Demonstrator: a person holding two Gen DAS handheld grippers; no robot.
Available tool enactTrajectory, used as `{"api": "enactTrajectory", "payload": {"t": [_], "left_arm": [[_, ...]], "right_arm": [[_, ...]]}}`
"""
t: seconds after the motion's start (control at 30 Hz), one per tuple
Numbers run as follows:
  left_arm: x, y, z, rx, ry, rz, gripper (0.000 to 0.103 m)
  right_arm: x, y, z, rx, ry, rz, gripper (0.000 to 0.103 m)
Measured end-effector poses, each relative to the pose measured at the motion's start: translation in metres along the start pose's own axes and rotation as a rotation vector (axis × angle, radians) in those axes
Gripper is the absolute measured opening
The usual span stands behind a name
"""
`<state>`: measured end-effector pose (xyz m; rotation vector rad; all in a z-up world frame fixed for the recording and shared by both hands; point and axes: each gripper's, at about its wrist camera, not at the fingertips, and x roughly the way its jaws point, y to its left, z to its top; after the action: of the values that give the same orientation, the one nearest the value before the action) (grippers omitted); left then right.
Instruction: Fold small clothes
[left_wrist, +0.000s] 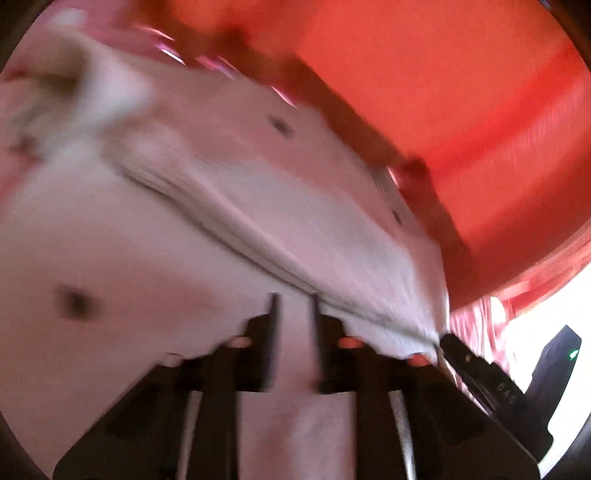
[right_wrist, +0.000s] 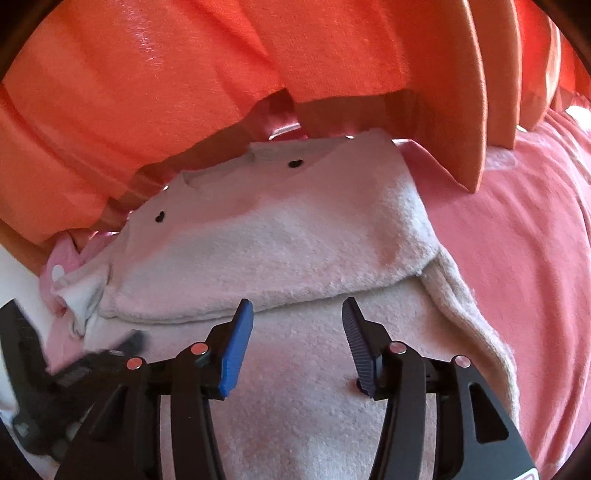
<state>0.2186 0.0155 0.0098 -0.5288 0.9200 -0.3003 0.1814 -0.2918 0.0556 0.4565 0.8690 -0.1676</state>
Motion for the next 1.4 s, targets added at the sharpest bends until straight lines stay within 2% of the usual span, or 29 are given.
{"api": "enactTrajectory", "payload": {"t": [0.03, 0.07, 0.17, 0.23, 0.3, 0.37, 0.47, 0.6, 0.67, 0.7, 0.77, 0.87, 0.93, 0.97, 1.03, 1.07, 1.1, 1.13, 1.17, 1.2, 1.23, 1.27, 1.33, 1.37, 1.4], "left_arm": [[-0.011, 0.014, 0.006, -0.024, -0.041, 0.033, 0.056], [-0.022, 0.031, 0.010, -0.060, -0.088, 0.086, 0.062], [-0.060, 0.059, 0.005, -0.130, -0.170, 0.177, 0.062], [-0.083, 0.079, 0.012, -0.219, -0.240, 0.223, 0.064], [-0.104, 0.092, 0.021, -0.279, -0.326, 0.272, 0.072], [-0.119, 0.104, 0.028, -0.284, -0.395, 0.341, 0.082], [-0.131, 0.120, 0.042, -0.304, -0.413, 0.420, 0.082], [-0.141, 0.155, 0.040, -0.440, -0.421, 0.395, 0.082], [-0.138, 0.162, 0.044, -0.471, -0.413, 0.383, 0.082], [-0.135, 0.163, 0.046, -0.473, -0.410, 0.382, 0.082], [-0.127, 0.151, 0.047, -0.463, -0.413, 0.377, 0.082], [-0.123, 0.136, 0.047, -0.390, -0.423, 0.358, 0.082], [-0.121, 0.123, 0.047, -0.335, -0.404, 0.311, 0.082], [-0.118, 0.117, 0.048, -0.309, -0.387, 0.290, 0.082], [-0.105, 0.100, 0.047, -0.236, -0.329, 0.222, 0.082], [-0.095, 0.089, 0.045, -0.194, -0.279, 0.174, 0.083], [-0.086, 0.081, 0.044, -0.166, -0.236, 0.123, 0.084], [-0.079, 0.076, 0.041, -0.151, -0.202, 0.078, 0.086], [-0.068, 0.070, 0.038, -0.148, -0.152, 0.012, 0.086], [-0.062, 0.068, 0.037, -0.156, -0.127, -0.025, 0.086], [-0.055, 0.066, 0.035, -0.172, -0.099, -0.063, 0.086], [-0.047, 0.067, 0.033, -0.200, -0.069, -0.093, 0.086], [-0.039, 0.070, 0.033, -0.232, -0.048, -0.110, 0.086], [-0.036, 0.073, 0.034, -0.248, -0.049, -0.102, 0.086], [-0.034, 0.075, 0.036, -0.259, -0.054, -0.089, 0.086]], "right_arm": [[-0.001, 0.009, -0.001, -0.035, -0.008, 0.006, 0.051], [-0.004, 0.019, -0.004, -0.072, -0.015, 0.009, 0.051], [-0.012, 0.066, -0.014, -0.251, -0.055, 0.024, 0.051], [-0.010, 0.108, -0.019, -0.356, -0.054, 0.078, 0.058], [-0.002, 0.143, -0.019, -0.383, -0.021, 0.143, 0.058], [0.021, 0.185, -0.017, -0.383, 0.058, 0.252, 0.058], [0.066, 0.242, -0.018, -0.412, 0.164, 0.308, 0.058], [0.119, 0.296, -0.023, -0.444, 0.259, 0.287, 0.057], [0.133, 0.306, -0.017, -0.429, 0.262, 0.281, 0.035], [0.135, 0.308, -0.012, -0.412, 0.266, 0.294, 0.005], [0.120, 0.302, 0.008, -0.343, 0.243, 0.348, 0.005], [0.055, 0.278, 0.047, -0.290, 0.119, 0.459, 0.005], [0.012, 0.246, 0.069, -0.254, 0.030, 0.456, 0.004], [-0.011, 0.219, 0.080, -0.222, -0.024, 0.425, 0.004], [-0.031, 0.172, 0.092, -0.169, -0.084, 0.334, 0.005], [-0.032, 0.139, 0.097, -0.138, -0.104, 0.240, 0.007], [-0.027, 0.115, 0.098, -0.115, -0.103, 0.170, 0.013], [-0.014, 0.090, 0.097, -0.093, -0.080, 0.099, 0.025], [0.004, 0.055, 0.090, -0.055, -0.030, 0.002, 0.032], [0.012, 0.031, 0.081, -0.002, 0.007, -0.079, 0.032], [0.015, 0.008, 0.071, 0.065, 0.038, -0.122, 0.032], [0.007, -0.014, 0.055, 0.133, 0.027, -0.056, 0.032], [-0.012, -0.029, 0.030, 0.175, -0.019, 0.052, 0.034], [-0.022, -0.031, 0.014, 0.169, -0.046, 0.070, 0.039], [-0.025, -0.031, 0.004, 0.156, -0.061, 0.071, 0.051]]}}
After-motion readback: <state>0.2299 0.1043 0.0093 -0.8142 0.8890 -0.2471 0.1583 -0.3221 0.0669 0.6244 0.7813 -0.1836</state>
